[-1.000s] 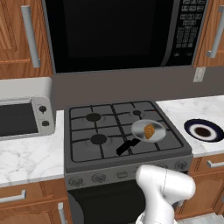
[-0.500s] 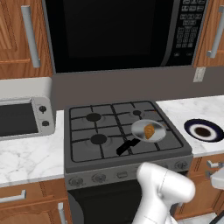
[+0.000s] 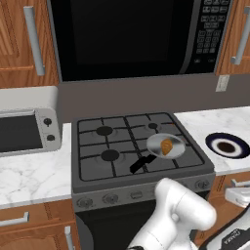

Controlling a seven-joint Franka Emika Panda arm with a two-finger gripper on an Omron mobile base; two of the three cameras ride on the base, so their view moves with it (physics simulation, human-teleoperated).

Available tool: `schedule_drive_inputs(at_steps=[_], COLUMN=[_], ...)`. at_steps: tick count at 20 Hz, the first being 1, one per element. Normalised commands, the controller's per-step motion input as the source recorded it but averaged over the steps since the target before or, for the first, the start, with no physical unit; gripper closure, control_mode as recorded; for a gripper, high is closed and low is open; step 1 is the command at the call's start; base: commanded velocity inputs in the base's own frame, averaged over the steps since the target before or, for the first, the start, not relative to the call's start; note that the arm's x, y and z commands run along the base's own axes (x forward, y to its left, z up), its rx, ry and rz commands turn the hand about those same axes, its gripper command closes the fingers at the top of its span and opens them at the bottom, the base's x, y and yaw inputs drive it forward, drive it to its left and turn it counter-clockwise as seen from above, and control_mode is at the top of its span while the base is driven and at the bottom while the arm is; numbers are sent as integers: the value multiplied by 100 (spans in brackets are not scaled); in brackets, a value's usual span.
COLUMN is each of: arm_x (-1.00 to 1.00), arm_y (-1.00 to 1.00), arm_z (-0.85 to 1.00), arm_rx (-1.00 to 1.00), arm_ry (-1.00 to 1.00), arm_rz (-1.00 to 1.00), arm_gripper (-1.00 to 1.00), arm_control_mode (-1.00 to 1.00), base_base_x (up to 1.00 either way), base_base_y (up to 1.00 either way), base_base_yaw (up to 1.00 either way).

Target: Pick the croissant and place it on the pan. Then turn on the stove to warm the croissant.

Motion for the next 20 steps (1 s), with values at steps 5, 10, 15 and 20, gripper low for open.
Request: schedule_drive_inputs(at_steps=[5,10,15,20], arm_x=[0,52,64,18], arm_y=[0,0,4,10], arm_z=[-9,-68,-55,-21], arm_rx=[0,-8,-7,-2], arm_ry=[0,-1,-2,0], arm_rz=[-4,-26,-24,-3], arm_gripper=[-100,-100,-100,-100], arm_control_mode=[-100,-100,-100,-100], base_base_x=[0,0,0,0], base_base_y=[0,0,0,0], base_base_yaw=[0,0,0,0])
